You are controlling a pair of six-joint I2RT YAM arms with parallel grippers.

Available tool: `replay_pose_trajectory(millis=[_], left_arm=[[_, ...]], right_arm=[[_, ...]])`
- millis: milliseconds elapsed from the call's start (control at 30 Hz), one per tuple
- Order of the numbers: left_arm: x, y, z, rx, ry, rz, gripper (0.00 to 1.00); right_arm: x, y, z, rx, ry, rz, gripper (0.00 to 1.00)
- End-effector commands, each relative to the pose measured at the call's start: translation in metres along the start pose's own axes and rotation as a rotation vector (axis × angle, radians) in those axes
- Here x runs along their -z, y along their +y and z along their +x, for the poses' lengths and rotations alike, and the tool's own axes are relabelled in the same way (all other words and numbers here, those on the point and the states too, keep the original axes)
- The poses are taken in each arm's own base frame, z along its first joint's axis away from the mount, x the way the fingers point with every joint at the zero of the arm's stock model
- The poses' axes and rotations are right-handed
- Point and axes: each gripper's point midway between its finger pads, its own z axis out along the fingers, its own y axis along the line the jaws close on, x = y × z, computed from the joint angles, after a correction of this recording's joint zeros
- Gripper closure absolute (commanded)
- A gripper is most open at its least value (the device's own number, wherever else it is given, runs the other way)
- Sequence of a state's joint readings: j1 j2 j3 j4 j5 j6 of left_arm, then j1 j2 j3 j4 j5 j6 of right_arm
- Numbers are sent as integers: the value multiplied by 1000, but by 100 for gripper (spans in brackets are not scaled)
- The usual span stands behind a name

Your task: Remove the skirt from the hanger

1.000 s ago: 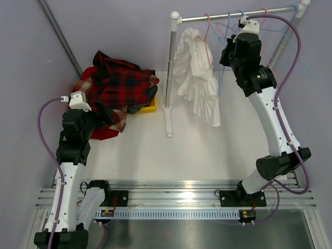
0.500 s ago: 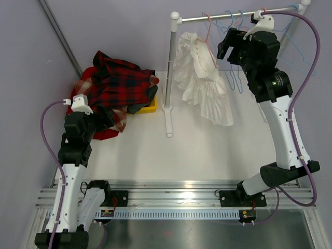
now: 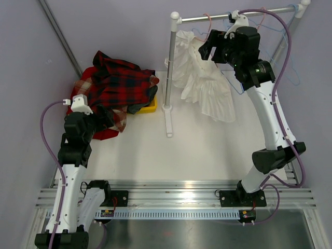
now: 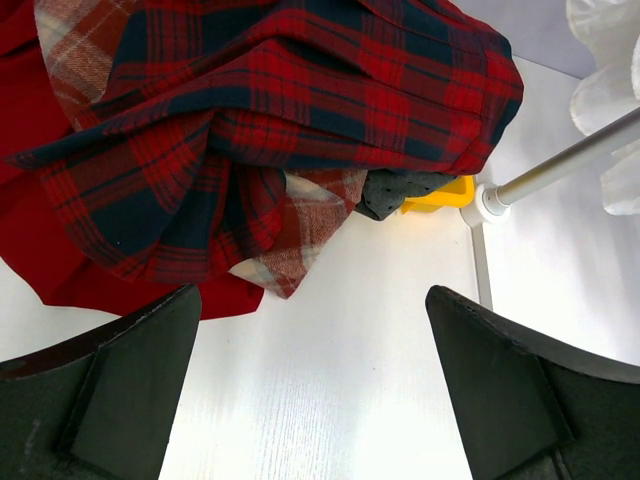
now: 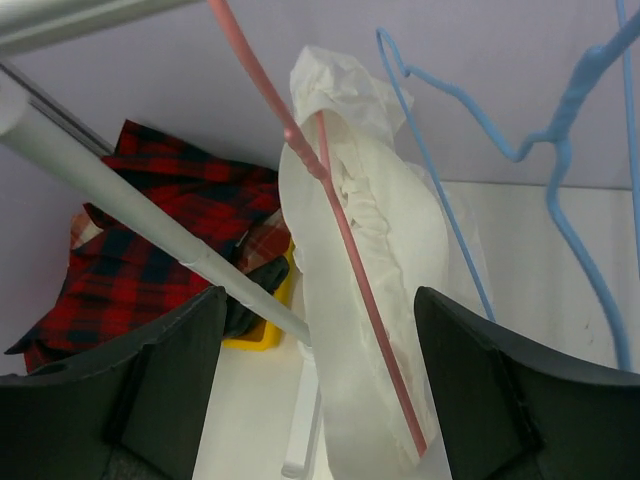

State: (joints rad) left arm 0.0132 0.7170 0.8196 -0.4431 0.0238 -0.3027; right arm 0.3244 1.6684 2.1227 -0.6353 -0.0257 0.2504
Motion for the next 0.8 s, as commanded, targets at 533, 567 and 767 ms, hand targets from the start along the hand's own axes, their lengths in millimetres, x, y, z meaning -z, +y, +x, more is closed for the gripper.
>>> replay_pose_trajectory(millis=[533,567,767], left_arm=[[4,-2,-16,-21,-66,2,1],[5,-3,-19,-21,-75,6,1],[10,-10,-38,-31,-122,26,1]], right_arm=[[4,5,-31,4,-148,-16,100],[6,8,-36,5,-157,-22,100],[42,30,-81,5,-245,-88,100]])
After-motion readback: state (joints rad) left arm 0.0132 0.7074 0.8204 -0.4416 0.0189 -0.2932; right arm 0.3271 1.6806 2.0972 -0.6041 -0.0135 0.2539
